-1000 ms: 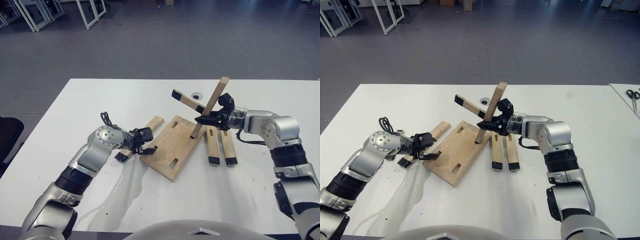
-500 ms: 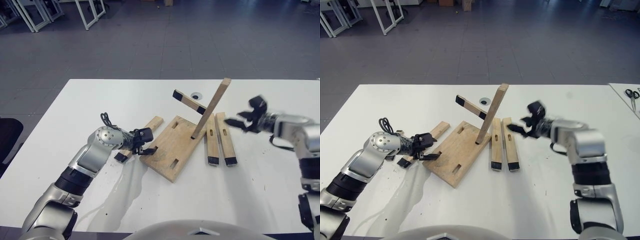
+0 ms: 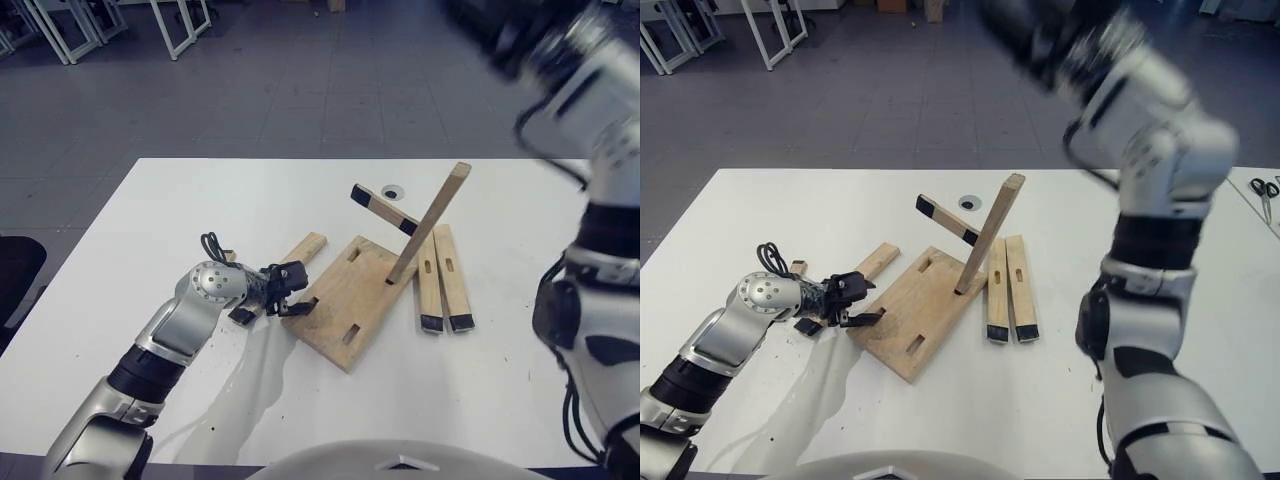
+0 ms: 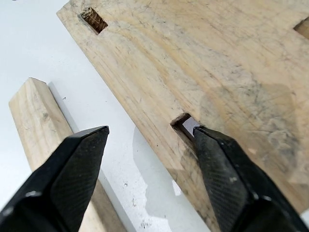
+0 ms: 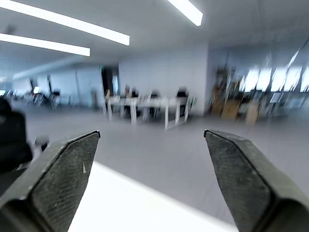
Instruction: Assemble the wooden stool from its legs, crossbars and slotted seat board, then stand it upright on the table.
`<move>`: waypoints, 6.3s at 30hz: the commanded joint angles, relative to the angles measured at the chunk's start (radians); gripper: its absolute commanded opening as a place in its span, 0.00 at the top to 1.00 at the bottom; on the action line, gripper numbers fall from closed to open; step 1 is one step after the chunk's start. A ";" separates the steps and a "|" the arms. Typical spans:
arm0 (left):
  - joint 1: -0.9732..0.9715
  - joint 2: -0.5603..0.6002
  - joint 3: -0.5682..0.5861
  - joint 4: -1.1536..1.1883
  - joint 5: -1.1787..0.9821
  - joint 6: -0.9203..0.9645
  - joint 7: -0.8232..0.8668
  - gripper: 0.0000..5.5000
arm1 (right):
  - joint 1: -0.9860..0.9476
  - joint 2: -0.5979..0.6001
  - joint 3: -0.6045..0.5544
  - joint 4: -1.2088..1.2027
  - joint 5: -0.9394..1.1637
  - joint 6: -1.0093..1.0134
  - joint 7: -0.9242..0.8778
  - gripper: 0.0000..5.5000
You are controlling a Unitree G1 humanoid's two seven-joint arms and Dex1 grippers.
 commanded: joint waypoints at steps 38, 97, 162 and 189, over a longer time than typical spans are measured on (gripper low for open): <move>-0.035 -0.566 0.216 -0.002 -0.059 0.759 0.668 0.41 | 1.027 0.133 0.061 -0.689 -0.239 0.219 -0.546 0.28; -0.074 -0.554 0.690 -0.149 -1.195 0.722 0.471 0.23 | 0.603 0.052 -0.091 -0.487 0.594 0.078 0.191 0.63; -0.070 -0.170 0.458 0.046 -0.779 0.189 0.217 0.63 | 0.498 -0.338 0.607 -0.071 -0.643 -0.397 0.304 0.39; 0.049 -0.278 0.336 0.068 -0.643 0.151 0.247 0.63 | 0.677 -0.386 0.576 -0.280 -0.762 -0.387 0.352 0.39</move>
